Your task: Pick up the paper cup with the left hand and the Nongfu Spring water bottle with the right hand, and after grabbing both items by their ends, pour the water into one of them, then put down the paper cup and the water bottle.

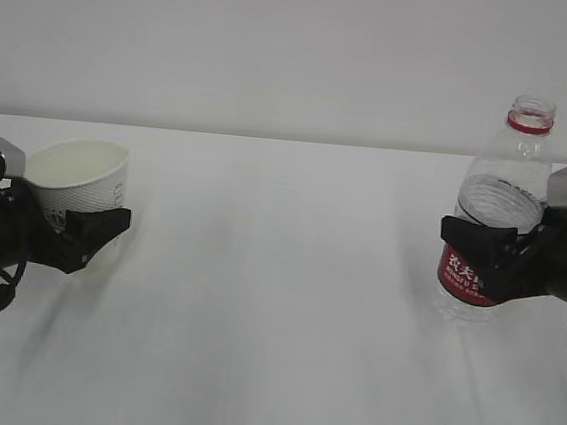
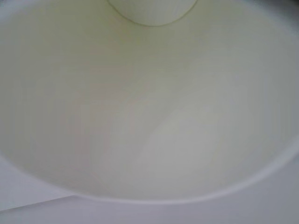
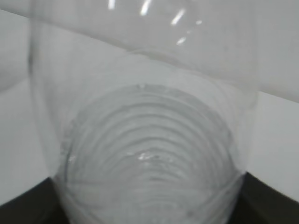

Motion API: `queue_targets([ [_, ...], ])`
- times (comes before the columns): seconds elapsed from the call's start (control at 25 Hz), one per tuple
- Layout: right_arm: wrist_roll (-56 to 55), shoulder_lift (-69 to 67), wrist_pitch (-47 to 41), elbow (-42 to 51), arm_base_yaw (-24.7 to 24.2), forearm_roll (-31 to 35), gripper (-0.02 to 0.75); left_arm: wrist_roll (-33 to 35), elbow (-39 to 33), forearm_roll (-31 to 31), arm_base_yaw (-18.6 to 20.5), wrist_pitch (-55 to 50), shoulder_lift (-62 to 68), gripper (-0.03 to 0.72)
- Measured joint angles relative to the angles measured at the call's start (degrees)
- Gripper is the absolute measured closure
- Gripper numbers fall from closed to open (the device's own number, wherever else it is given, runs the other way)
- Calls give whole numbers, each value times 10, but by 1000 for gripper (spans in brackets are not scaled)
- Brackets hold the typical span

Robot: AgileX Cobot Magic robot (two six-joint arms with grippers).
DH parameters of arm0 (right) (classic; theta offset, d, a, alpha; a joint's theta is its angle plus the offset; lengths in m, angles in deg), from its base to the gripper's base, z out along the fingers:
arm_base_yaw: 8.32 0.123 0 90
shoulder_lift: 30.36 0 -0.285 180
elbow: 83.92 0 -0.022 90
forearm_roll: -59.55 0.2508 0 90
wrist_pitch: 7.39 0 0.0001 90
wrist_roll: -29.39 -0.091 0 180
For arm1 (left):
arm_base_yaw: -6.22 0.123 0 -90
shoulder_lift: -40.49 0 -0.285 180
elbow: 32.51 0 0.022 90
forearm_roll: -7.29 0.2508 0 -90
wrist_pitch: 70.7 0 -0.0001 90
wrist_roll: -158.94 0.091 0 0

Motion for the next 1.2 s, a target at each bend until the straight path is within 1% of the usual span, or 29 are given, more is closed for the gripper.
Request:
queue_targets([
  [0.28,0,0,1,0,0,0,242,0,-46,-8,0,0,-42,112],
  [0.92,-2,0,14,0,0,-13,242,0,-117,-15,0,0,-149,113],
  [1.0,-3,0,16,0,0,-15,242,0,-126,-9,0,0,-160,113],
  [1.2,-5,0,17,0,0,-21,242,0,-136,30,0,0,-184,113],
])
